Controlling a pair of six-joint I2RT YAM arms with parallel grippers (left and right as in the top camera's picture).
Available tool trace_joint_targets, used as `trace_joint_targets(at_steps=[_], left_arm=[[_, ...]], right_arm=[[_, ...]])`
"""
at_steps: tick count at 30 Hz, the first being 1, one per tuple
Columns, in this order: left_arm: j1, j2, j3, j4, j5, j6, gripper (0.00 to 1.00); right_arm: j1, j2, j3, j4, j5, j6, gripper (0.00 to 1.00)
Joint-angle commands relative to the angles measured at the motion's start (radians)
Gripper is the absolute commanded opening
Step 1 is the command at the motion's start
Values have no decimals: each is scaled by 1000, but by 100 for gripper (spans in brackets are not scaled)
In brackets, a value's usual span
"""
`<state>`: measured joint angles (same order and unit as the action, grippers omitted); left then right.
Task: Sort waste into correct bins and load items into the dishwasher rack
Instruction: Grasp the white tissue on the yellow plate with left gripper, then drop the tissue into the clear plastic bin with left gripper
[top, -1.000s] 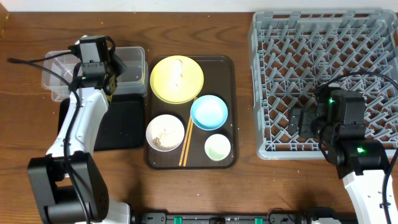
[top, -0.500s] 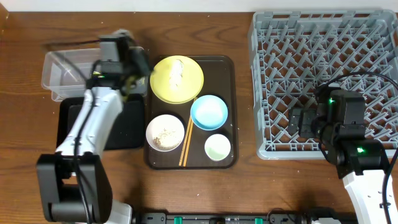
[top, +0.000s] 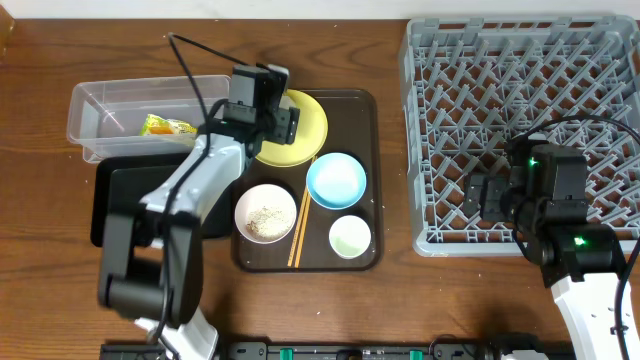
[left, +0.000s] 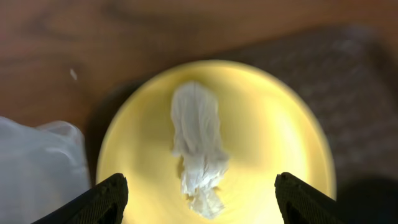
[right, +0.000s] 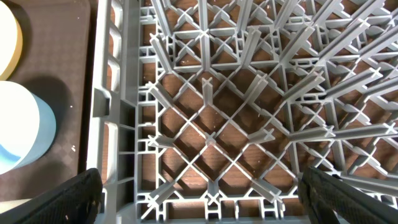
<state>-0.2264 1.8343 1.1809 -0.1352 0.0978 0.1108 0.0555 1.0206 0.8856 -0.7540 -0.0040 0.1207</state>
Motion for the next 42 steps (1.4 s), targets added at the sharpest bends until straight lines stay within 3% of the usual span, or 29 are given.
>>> trace_joint_targets(at_steps=[1,7,9,11,15,17,26,33,38,42], left_arm=[[0,58,20,19,-20,27,79],[-2,142,20,37,-20,25,77],[-6,163,20,36,-18,18,71],[-11,180,20,35,-13,16,59],[-17,177,20,23,-12,15,19],[-16,161,20,16,-13,15,10],[2,-80,20,-59,-17,-76,8],[121,-223,20,-117,-74,-274,8],[232,-215,19,-159,-74,-479,8],[290,-195,18,-179,-73,-556,8]], right_arm=[[-23,-2,21,2,-2,-10,99],[-23,-2,21,-2,-2,-10,99],[-23,-2,21,-2,-2,-10,99],[-23,-2,21,-2,-2,-10,99],[-23,-2,21,-3,-2,-10,99],[-23,-2,21,-3,-2,-10,99],[-23,-2,21,-6,-1,-10,99],[-23,-2,21,-6,-1,-10,99],[-23,-2,21,-6,-1,-10,99],[-23,-2,21,-6,-1,-10,99]])
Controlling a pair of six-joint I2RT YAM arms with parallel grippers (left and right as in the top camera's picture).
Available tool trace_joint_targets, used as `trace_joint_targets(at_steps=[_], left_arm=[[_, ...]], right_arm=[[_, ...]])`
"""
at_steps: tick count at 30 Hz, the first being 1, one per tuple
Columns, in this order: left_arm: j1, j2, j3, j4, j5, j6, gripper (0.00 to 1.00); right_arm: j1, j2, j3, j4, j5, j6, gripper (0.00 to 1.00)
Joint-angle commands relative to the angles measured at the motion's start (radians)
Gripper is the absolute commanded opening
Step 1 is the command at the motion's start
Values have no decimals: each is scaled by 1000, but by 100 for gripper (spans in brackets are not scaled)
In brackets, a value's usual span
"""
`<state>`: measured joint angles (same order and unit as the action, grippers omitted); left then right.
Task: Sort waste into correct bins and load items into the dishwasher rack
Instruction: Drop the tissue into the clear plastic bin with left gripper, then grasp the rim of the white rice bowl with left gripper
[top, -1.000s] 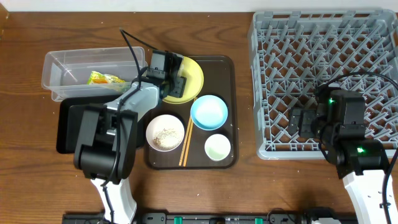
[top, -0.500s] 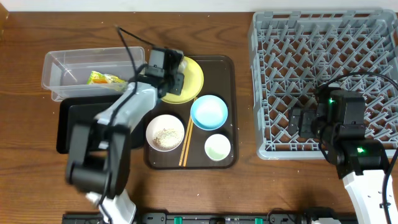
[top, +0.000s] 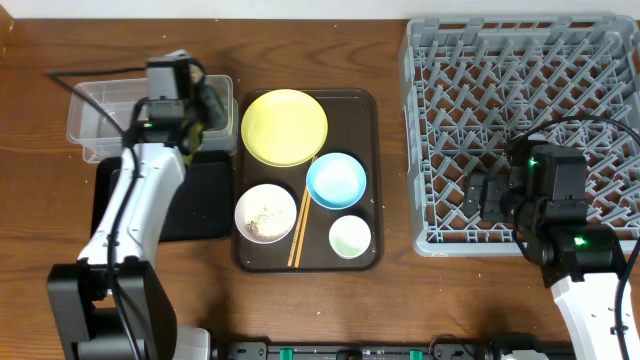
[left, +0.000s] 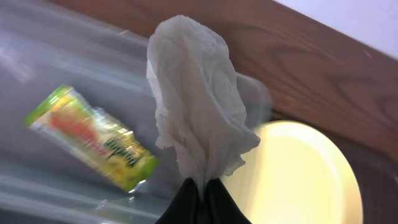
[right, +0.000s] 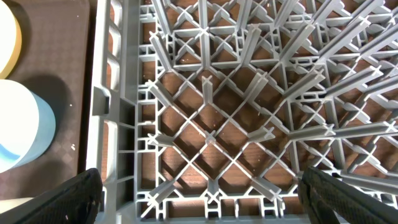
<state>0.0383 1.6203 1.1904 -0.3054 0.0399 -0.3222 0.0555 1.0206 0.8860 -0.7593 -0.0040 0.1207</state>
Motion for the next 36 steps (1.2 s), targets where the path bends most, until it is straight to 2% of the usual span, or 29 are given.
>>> trace_joint_targets(at_steps=[1,3,4,7,15,20,22,25,31,36], left_arm=[[33,23,8,-10,-15,-126,10],[40,26,8,-7,-16,-125,34],[40,26,8,-3,-15,-124,43],[40,25,9,7,-15,-112,54],[-16,-70,9,-93,-14,-23,56],[-131,-130,9,-306,-14,-19,56],[-185,-127,8,-396,-14,-19,61],[-260,-110,-6,-484,-14,-57,59],[-386,-69,-66,-494,-14,-120,59],[-449,-16,-96,-463,-15,-127,59]], right_arm=[[-23,-2,21,0,-1,-10,99],[-23,-2,21,0,-1,-10,99],[-23,-2,21,0,-1,-10,99],[-23,-2,21,0,-1,-10,99],[-23,-2,21,-4,-1,-10,99],[-23,-2,21,-5,-1,-10,99],[-23,-2,21,-5,-1,-10,99],[-23,-2,21,-5,-1,-10,99],[-23,-2,21,-5,-2,-10,99],[-23,-2,21,-8,-2,-10,99]])
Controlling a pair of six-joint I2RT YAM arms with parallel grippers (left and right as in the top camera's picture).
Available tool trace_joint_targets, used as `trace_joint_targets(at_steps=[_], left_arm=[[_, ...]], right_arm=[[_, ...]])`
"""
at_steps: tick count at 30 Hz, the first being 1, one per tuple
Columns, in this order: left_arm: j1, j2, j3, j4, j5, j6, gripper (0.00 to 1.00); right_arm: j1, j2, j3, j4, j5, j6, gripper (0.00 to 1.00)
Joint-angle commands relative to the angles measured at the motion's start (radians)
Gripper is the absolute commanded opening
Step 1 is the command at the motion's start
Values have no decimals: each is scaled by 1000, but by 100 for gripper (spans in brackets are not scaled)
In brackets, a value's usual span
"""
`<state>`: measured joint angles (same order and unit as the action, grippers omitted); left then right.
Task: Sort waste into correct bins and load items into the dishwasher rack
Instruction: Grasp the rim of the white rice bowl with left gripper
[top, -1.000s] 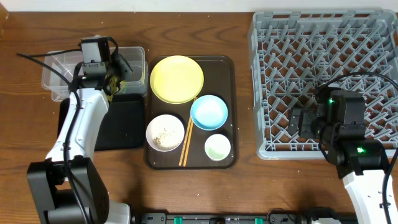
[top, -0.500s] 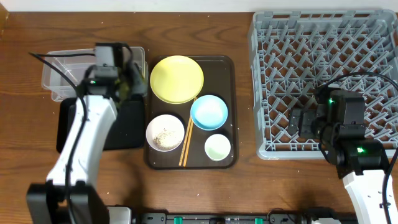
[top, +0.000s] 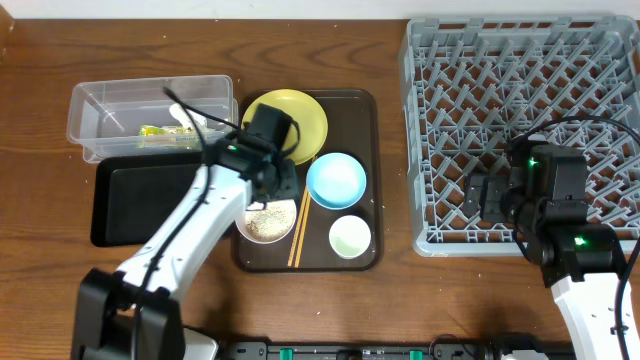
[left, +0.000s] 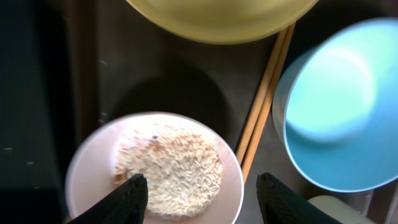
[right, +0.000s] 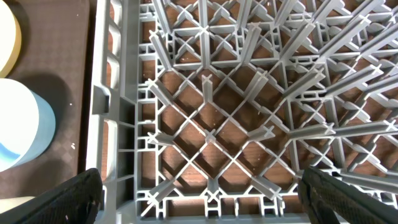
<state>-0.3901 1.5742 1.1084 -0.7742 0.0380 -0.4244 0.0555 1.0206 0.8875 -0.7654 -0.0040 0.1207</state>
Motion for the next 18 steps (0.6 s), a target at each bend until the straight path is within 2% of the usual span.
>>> trace_joint_targets(at_steps=[1,3,6,11,13,18], left_arm=[[-27,43,-15,9,-13,-27,59],[-37,74,-15,12,-13,-44,59],[-50,119,-15,21,-5,-71,49],[-74,192,-15,36,6,-72,48],[-82,218,-15,35,6,-72,43],[-94,230,-15,35,7,-72,19]], right_arm=[[-23,-2,19,-3,-2,-10,99],[-23,-2,19,-5,-2,-10,99],[-23,-2,19,-6,-2,-10,99],[-23,-2,19,-6,-2,-10,99],[-23,-2,19,-6,-2,-10,99],[-23,-2,19,-6,-2,-10,99]])
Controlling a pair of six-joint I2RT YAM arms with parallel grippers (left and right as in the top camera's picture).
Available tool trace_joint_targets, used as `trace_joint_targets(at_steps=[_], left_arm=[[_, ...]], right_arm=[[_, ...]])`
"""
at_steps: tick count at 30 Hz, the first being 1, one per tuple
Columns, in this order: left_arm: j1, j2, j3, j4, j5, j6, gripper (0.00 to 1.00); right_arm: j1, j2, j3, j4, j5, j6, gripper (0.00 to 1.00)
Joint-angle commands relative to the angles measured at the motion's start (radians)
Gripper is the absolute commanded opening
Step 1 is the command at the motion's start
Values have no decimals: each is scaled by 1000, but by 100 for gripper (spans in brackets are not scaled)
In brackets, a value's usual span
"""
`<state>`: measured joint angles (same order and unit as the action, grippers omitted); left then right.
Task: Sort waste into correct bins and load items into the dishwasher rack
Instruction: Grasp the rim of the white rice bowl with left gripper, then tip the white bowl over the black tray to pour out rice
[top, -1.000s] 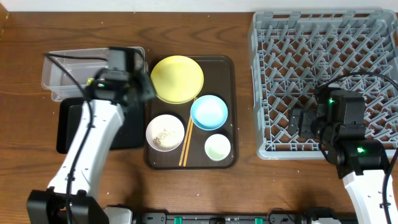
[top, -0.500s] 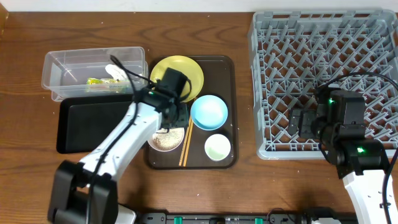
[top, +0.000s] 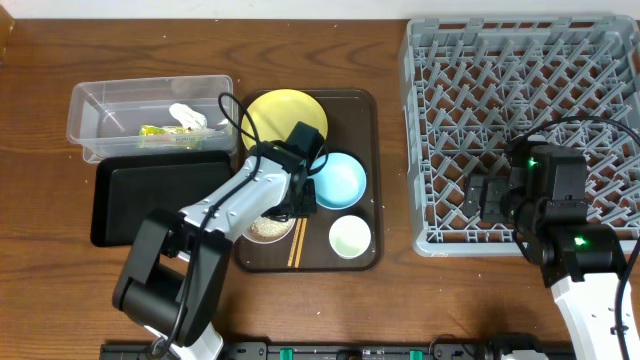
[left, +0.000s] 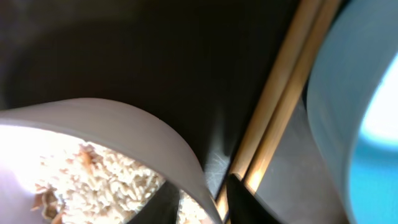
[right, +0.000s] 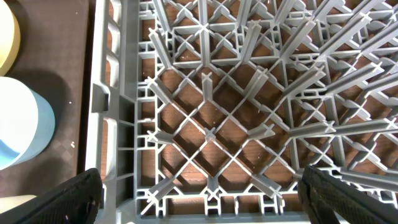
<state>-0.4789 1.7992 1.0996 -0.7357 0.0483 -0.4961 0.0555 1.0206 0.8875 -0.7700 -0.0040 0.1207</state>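
A pale pink bowl of rice (top: 262, 228) stands on the brown tray (top: 366, 258). My left gripper (top: 298, 200) is shut on the bowl's right rim. In the left wrist view one finger (left: 165, 208) is inside the bowl (left: 124, 134) and the other sits outside, by the chopsticks (left: 283, 106). The blue bowl (top: 338, 180) is just to the right. A yellow plate (top: 285, 120) and a small green cup (top: 350, 237) share the tray. My right gripper (right: 202, 196) hangs open over the grey rack (right: 205, 134), holding nothing.
A clear bin (top: 105, 105) at the back left holds a white tissue (top: 185, 114) and a yellow-green wrapper (top: 155, 131). A black bin (top: 150, 200) lies in front of it. The dishwasher rack (top: 520, 60) fills the right side, with no dishes in it.
My left gripper was open above the rice bowl and chopsticks. Now it is low on the bowl's right rim, shut across it. The right arm has not moved.
My left gripper hung open over a tissue on the yellow plate. Then it held the tissue above the clear bin. Later the tissue lay in the bin and the gripper was open over the rice bowl, whose rim it now grips.
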Motion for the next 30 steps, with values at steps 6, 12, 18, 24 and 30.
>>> trace_joint_targets(at_steps=[6,12,18,24,30], left_arm=[[-5,-21,-2,-4,-5,2,8],[-5,-118,11,-16,-5,5,6],[12,-261,13,-39,-4,20,6],[140,-364,13,-56,198,168,6],[405,-362,12,-91,458,324,6]], right_arm=[[-23,-2,19,-9,-1,-10,99],[-23,-2,19,-12,-1,-10,99],[-23,-2,19,-12,-1,-10,99],[-23,-2,19,-11,-1,-10,99],[-23,-2,19,-12,-1,-10,99]])
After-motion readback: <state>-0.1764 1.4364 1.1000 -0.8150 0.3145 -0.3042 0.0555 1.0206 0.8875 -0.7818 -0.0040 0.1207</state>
